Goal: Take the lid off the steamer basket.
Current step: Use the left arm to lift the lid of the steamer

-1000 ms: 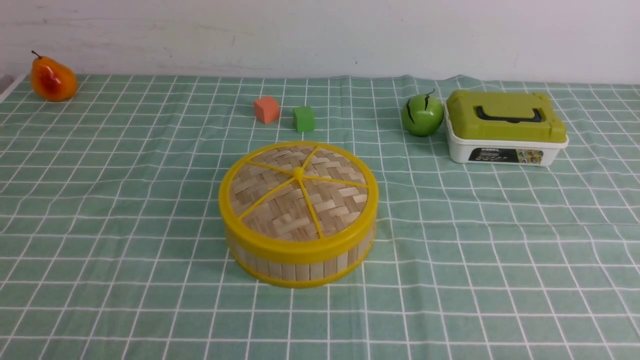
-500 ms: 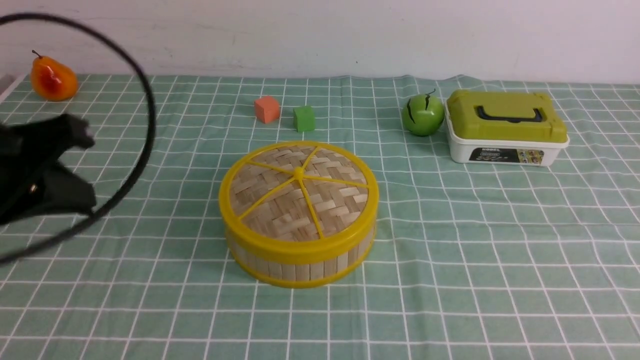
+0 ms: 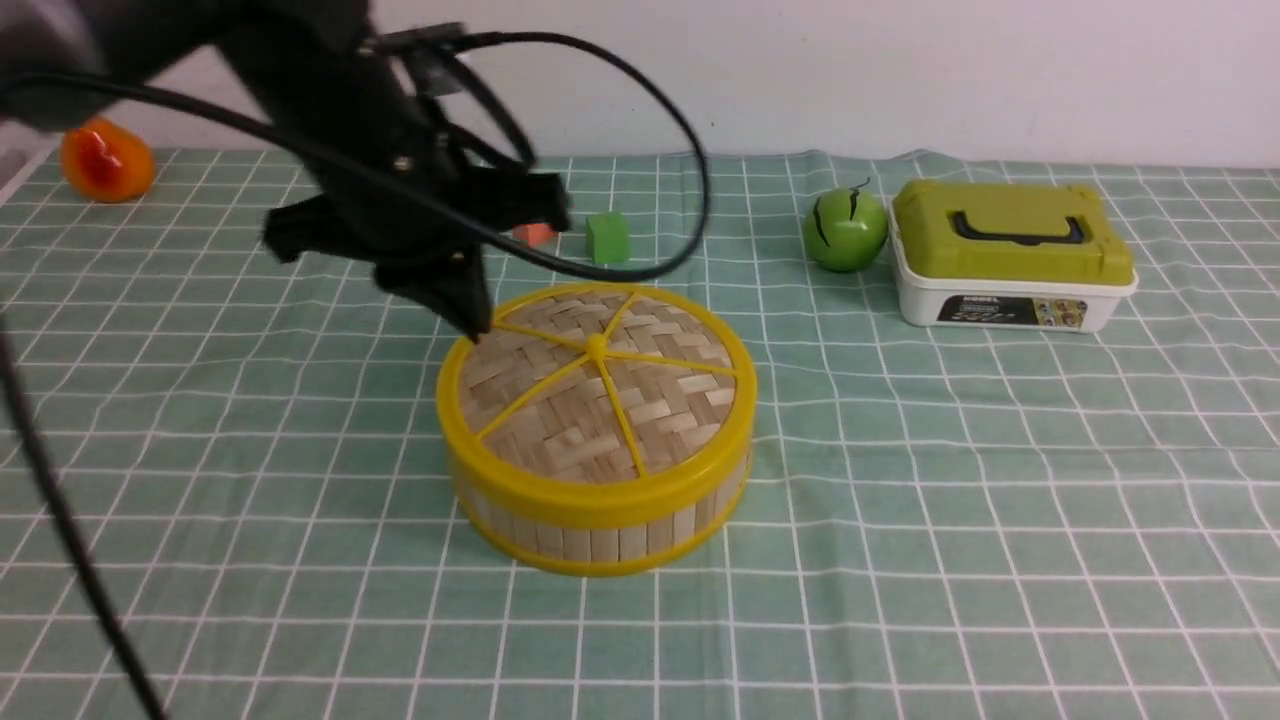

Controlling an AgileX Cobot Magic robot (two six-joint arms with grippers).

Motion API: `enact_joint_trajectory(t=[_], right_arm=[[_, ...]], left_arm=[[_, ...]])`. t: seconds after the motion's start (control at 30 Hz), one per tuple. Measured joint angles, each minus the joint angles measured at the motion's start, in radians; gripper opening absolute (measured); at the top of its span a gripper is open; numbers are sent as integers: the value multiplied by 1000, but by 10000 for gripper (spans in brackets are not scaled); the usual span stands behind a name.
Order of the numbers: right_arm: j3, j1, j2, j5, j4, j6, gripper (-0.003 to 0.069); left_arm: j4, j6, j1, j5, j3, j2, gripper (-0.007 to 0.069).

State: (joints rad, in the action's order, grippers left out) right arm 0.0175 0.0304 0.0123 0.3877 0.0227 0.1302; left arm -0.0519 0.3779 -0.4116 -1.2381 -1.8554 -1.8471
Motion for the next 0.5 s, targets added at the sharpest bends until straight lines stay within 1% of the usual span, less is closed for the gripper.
enact_joint_trajectory(t=[0.03,0.1,0.17,0.3,0.33,0.37,0.4,0.5], right_arm=[[0,0,0,0,0,0,242],[0,0,0,0,0,0,242],[0,0,0,0,0,0,242],[0,0,0,0,0,0,242],[0,0,0,0,0,0,242],[0,0,0,0,0,0,242],[0,0,0,0,0,0,242],[0,0,0,0,0,0,242]], left_arm=[[38,-1,-38,0,-61,-47,-13],[102,-10,-80,0,-131,-104,-4],[150,-12,-107,0,-178,-154,28],[201,-15,-127,-1,-216,-214,142],[203,-15,-127,-1,-216,-216,149],[207,-15,-128,-3,-218,-223,185],[214,-15,-128,-5,-218,-232,242],[222,-15,-127,12,-221,-251,326]])
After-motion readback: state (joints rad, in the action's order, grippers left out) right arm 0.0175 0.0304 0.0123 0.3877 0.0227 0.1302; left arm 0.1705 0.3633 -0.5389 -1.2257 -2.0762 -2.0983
